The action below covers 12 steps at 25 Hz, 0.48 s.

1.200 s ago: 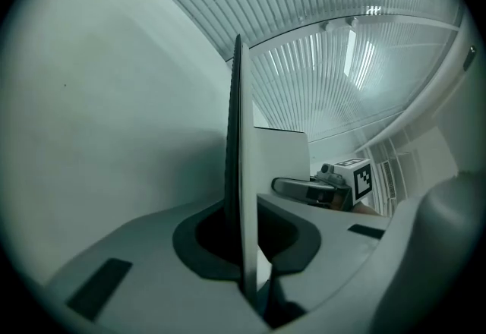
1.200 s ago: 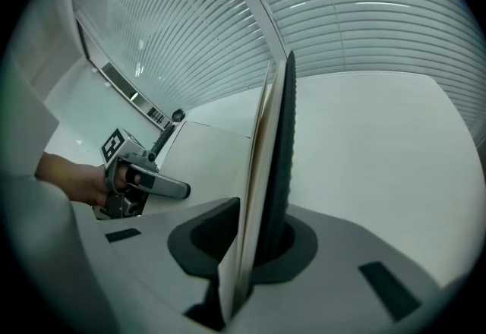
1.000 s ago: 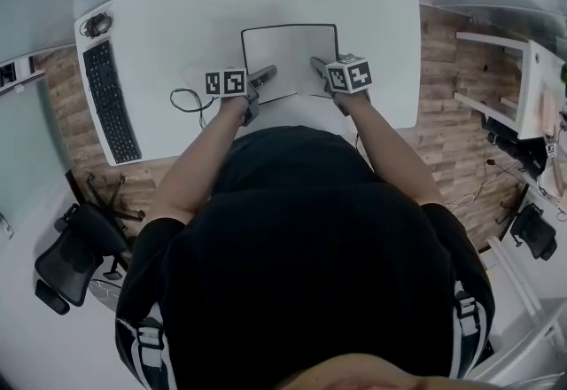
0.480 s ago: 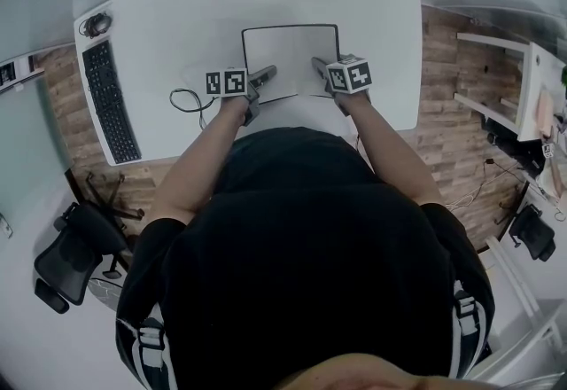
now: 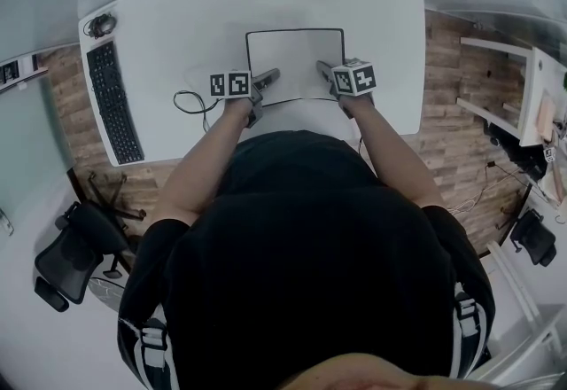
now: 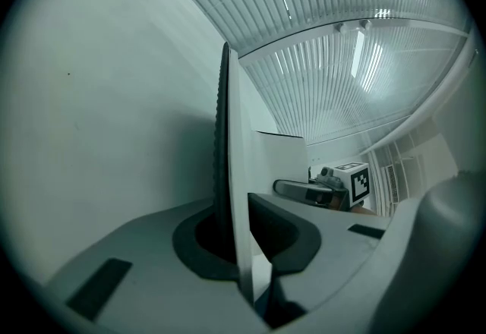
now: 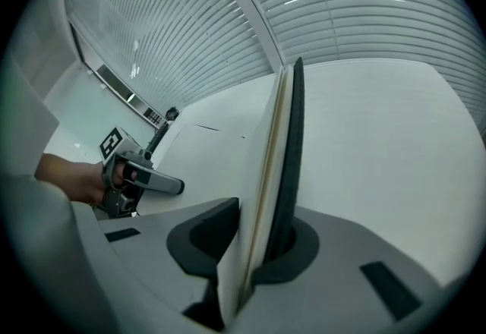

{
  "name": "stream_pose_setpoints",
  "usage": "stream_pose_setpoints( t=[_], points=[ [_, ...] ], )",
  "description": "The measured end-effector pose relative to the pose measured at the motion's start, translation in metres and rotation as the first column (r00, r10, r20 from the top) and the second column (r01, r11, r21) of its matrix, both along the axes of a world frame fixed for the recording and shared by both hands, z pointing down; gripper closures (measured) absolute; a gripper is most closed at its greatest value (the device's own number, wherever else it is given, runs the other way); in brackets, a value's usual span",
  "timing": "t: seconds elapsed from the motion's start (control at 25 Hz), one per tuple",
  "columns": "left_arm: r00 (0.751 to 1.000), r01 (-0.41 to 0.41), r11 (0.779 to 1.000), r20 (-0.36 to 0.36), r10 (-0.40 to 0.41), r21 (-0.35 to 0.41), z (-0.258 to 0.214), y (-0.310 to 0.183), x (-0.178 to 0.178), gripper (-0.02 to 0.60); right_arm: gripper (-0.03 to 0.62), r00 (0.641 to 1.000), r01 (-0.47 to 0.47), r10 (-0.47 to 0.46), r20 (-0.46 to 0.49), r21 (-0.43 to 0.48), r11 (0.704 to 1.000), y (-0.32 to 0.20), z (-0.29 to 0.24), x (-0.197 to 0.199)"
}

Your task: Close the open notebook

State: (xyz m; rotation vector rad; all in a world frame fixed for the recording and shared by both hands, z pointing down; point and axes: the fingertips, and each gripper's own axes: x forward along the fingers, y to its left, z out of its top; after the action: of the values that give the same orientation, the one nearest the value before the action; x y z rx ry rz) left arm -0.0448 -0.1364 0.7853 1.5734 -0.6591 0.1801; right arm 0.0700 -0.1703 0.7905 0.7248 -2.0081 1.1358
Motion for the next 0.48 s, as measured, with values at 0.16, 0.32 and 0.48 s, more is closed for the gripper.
stream_pose_setpoints(
  t=[0.16, 0.32, 0.48],
  points=[
    [1.0, 0.006, 1.0, 0.004, -0.006, 0.0, 0.001, 0.001, -0.002, 0.532, 0.505, 0.999, -0.021, 0.021, 0.043, -0.001, 1.0, 0.001, 0.001, 0.001],
    [1.0, 0.005, 1.0, 0.011, -0.005, -0.001, 0.002, 0.0, -0.003, 0.532, 0.487, 0.996, -0.06, 0.061, 0.065, -0.014, 0.998, -0.001, 0.004, 0.007],
    [1.0, 0.015, 1.0, 0.005, -0.015, -0.011, 0.003, 0.002, -0.004, 0.532, 0.47, 0.995, -0.093, 0.093, 0.041, -0.005, 0.996, -0.004, 0.003, 0.02]
  ],
)
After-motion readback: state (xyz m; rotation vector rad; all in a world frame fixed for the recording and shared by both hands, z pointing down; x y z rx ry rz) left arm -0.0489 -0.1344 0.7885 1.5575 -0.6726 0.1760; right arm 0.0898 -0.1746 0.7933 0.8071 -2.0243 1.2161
